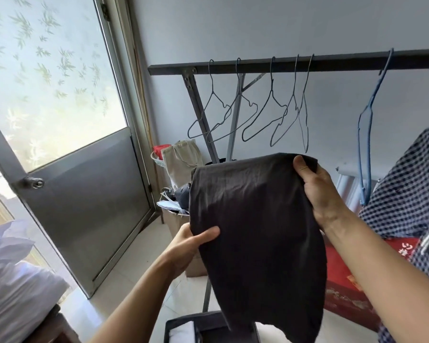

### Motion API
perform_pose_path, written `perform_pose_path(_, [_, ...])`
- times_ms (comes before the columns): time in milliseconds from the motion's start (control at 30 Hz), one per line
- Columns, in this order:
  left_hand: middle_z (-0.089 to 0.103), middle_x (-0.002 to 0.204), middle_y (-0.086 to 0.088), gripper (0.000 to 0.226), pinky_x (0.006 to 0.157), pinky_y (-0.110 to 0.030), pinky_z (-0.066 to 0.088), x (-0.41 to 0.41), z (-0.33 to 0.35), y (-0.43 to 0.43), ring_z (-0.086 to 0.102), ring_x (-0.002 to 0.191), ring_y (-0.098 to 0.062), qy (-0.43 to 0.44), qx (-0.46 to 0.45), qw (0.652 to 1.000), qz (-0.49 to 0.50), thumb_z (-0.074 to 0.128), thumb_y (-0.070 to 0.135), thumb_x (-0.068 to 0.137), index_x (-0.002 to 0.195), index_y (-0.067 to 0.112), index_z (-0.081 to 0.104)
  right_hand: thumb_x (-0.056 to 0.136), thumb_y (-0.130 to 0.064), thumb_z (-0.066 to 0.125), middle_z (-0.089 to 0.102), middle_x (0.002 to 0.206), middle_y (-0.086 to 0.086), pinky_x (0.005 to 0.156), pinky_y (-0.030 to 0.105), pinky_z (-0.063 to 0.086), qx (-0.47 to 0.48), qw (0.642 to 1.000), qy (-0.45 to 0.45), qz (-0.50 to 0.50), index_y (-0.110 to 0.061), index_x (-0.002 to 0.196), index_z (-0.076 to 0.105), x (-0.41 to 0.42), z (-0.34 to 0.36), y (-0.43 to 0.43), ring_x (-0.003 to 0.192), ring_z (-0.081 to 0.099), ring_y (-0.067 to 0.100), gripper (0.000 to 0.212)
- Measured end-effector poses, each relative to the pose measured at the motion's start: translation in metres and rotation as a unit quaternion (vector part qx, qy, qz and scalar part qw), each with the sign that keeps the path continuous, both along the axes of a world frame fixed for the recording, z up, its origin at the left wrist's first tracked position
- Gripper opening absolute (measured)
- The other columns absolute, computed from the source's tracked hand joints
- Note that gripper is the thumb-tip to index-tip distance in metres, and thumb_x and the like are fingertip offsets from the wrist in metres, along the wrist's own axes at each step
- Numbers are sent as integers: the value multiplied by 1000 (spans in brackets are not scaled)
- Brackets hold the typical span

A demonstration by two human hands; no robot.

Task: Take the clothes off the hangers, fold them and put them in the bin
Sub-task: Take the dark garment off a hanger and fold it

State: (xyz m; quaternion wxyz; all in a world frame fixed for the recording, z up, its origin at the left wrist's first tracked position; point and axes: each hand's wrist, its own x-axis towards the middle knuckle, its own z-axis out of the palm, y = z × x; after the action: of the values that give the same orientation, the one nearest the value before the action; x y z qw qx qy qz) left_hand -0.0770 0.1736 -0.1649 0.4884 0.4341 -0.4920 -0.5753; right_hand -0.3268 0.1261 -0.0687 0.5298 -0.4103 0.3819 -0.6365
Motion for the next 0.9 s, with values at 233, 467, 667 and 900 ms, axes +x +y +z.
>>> perform_pose_path(233, [73, 105, -17, 36, 73, -29, 60, 5, 25, 5, 73, 87, -22, 71, 43, 996, 41, 65, 20, 81, 111, 0, 66, 99, -29, 52, 69, 106, 10, 63, 28, 59, 28, 999, -24, -6, -4, 120, 60, -10, -11, -6, 89, 69, 20, 34])
perform_pose_path(467, [75, 101, -11, 51, 65, -30, 59, 6, 41, 3, 73, 86, -20, 126, 65, 984, 110, 74, 29, 71, 117, 9, 63, 74, -72, 53, 67, 121, 15, 78, 36, 59, 66, 971, -86, 211, -9, 126, 63, -16, -20, 12, 109, 66, 28, 82])
perform_pose_path(667, [75, 81, -10, 15, 60, -29, 61, 4, 54, 0, 73, 68, -17, 142, 49, 980, 128, 65, 22, 89, 95, 9, 68, 47, -38, 92, 73, 103, 15, 68, 29, 58, 80, 949, 68, 297, -8, 98, 76, -11, -43, 25, 91, 72, 24, 62])
perform_pose_path(900, [76, 82, -8, 15, 63, -29, 60, 6, 59, -6, 73, 73, -19, 64, 18, 986, 154, 62, 19, 94, 100, 6, 68, 80, 6, 67, 72, 105, 21, 82, 40, 59, 93, 979, 115, 144, 7, 116, 61, -4, -54, 16, 93, 70, 31, 37])
